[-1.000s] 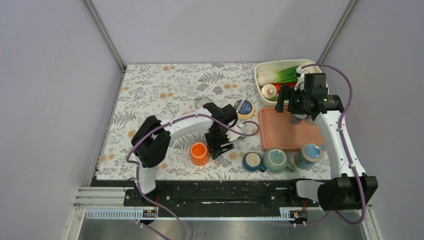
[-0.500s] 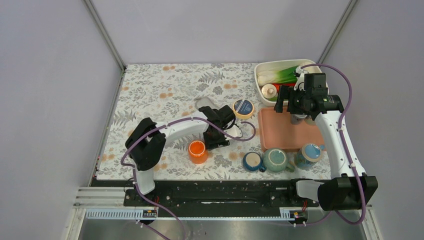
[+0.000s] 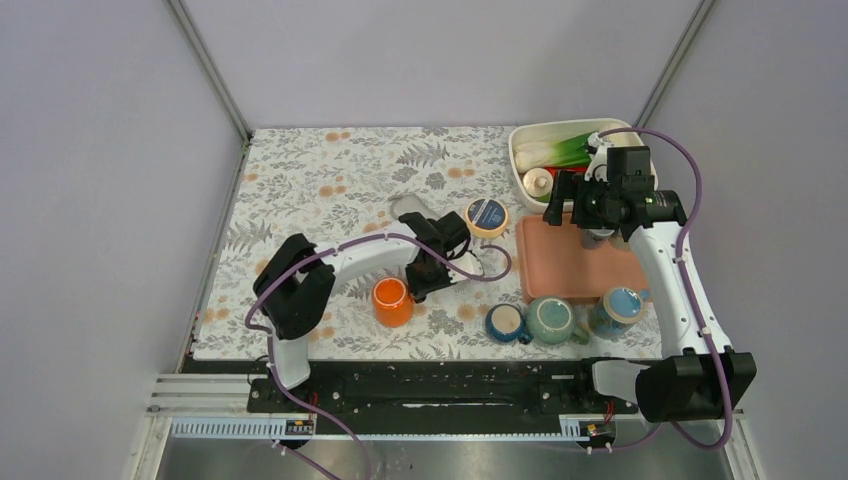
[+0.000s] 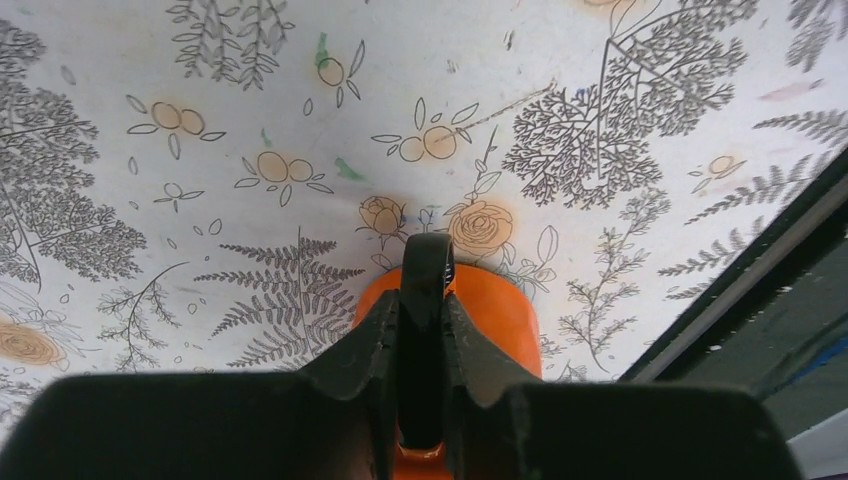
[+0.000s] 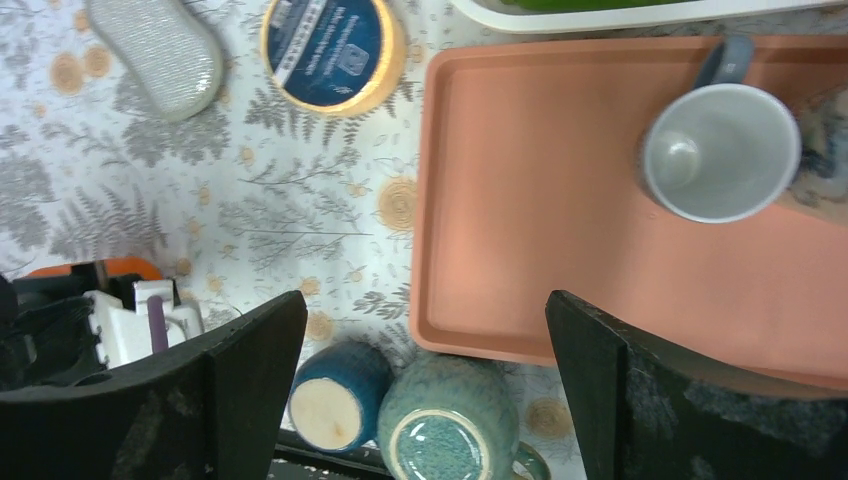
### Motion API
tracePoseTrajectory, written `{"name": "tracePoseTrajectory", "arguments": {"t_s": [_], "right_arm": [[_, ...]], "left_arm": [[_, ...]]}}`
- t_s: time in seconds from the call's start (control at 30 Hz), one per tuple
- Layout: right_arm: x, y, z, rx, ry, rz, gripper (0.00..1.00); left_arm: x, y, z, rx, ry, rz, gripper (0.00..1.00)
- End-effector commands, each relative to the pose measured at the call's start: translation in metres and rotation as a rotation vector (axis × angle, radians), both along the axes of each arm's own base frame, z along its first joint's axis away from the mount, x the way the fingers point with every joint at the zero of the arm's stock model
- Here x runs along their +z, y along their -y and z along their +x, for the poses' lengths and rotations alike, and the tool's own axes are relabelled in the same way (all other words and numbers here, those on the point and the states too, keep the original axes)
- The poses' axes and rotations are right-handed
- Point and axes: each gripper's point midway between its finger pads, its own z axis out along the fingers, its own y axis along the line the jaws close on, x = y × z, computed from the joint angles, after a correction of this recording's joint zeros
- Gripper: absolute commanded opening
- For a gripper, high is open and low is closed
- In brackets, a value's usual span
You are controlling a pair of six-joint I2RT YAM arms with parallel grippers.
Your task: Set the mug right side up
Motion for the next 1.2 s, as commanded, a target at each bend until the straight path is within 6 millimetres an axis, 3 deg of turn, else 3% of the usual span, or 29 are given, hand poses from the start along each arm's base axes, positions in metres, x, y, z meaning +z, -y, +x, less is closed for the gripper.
{"name": "tracePoseTrajectory", "arguments": {"t_s": [0.0,0.13,0.23,0.37,0.57,0.7,0.83,0.97,1.07,1.1,1.17], "right_arm": [[0.028,-0.035,-0.008,0.118,0.089,0.149,0.99],[0.046,-0.072,-0.023,0.199,0.188,0.322,0.99],[0.056,-0.111,-0.04,0.308,0.247,0.441,1.0],[0.071,-0.165,-0.063,0.467,0.309,0.577,1.0],[0.095,-0.219,-0.081,0.62,0.427,0.703,1.0],[0.115,-0.243,-0.09,0.684,0.483,0.798,0.99],[0.118,-0.258,-0.085,0.694,0.483,0.862,0.99],[0.132,-0.262,-0.09,0.741,0.524,0.904,0.96],[0.153,-0.265,-0.104,0.806,0.561,0.979,0.86],[0.161,-0.266,-0.109,0.83,0.561,1.02,0.79],[0.169,-0.27,-0.115,0.873,0.532,1.075,0.48]], "left_arm": [[0.071,0.028,0.038,0.143,0.125,-0.288,0.0],[0.134,0.03,0.086,0.342,0.196,-0.567,0.0],[0.177,0.027,0.1,0.434,0.17,-0.731,0.0],[0.238,0.024,0.105,0.492,0.174,-0.889,0.0],[0.327,0.031,0.084,0.454,0.182,-1.095,0.0],[0.348,0.036,0.073,0.433,0.139,-1.139,0.0],[0.362,0.039,0.065,0.409,0.115,-1.165,0.0],[0.362,0.043,0.053,0.377,0.107,-1.164,0.0],[0.359,0.049,0.046,0.362,0.075,-1.166,0.0],[0.359,0.051,0.046,0.363,0.063,-1.171,0.0],[0.359,0.054,0.048,0.363,0.055,-1.178,0.0]]}}
